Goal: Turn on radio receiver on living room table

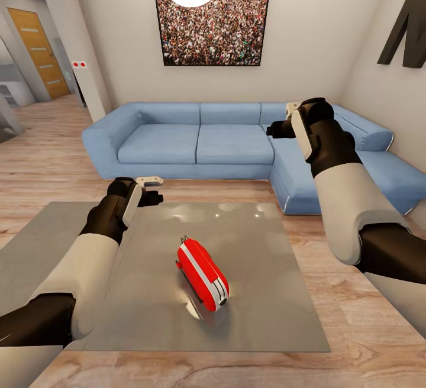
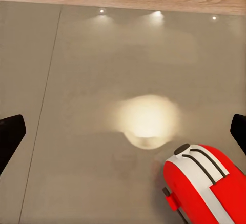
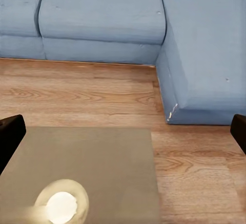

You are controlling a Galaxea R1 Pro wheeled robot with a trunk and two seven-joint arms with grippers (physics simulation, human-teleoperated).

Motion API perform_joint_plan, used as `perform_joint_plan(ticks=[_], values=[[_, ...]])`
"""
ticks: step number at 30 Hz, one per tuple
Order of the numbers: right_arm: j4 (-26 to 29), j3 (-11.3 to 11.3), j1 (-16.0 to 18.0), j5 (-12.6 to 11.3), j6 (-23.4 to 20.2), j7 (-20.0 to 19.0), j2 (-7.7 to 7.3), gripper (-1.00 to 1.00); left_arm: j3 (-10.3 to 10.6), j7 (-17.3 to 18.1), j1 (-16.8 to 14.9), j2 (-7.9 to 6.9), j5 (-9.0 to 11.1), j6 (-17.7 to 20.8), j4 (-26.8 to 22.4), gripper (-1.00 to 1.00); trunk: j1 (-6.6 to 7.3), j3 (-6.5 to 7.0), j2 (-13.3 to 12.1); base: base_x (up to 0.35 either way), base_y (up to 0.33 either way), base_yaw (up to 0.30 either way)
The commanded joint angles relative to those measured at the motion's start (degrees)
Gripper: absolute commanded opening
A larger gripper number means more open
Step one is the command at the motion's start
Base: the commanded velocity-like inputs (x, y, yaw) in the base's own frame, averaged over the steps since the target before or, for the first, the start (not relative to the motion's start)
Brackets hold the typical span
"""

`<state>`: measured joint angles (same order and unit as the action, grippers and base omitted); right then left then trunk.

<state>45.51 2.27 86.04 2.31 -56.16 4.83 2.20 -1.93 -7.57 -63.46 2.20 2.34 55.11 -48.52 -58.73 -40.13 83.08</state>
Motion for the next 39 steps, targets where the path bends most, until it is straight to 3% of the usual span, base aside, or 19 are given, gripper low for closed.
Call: perform_joint_plan(ticks=[1,9,17,26,39], values=[[-0.01,0.00,0.00,0.01,0.00,0.00,0.00,1.00,0.00,0.00,0.00,0.00,0.00,0.00,0.02,1.00,0.00,0.00,0.00,0.000,0.000,0.000],[-0.07,0.00,-0.10,0.07,0.00,0.03,0.00,1.00,0.00,0.01,0.00,0.03,0.03,0.00,0.24,1.00,0.00,0.00,0.00,0.000,0.000,0.000],[-0.15,-0.02,-0.48,0.07,0.16,0.00,-0.03,1.00,0.10,-0.01,0.00,1.35,0.03,0.00,1.17,1.00,0.00,0.00,0.00,0.000,0.000,0.000],[-0.16,-0.07,-0.69,0.07,0.18,-0.08,-0.15,1.00,0.54,0.18,0.00,1.56,0.01,-0.02,-3.58,1.00,0.00,0.00,0.00,0.001,0.000,0.000],[-0.16,0.00,-0.70,0.07,0.18,-0.09,-0.09,1.00,0.62,0.28,0.00,1.93,0.04,0.00,-4.70,1.00,0.00,0.00,0.00,0.286,0.000,0.000]])
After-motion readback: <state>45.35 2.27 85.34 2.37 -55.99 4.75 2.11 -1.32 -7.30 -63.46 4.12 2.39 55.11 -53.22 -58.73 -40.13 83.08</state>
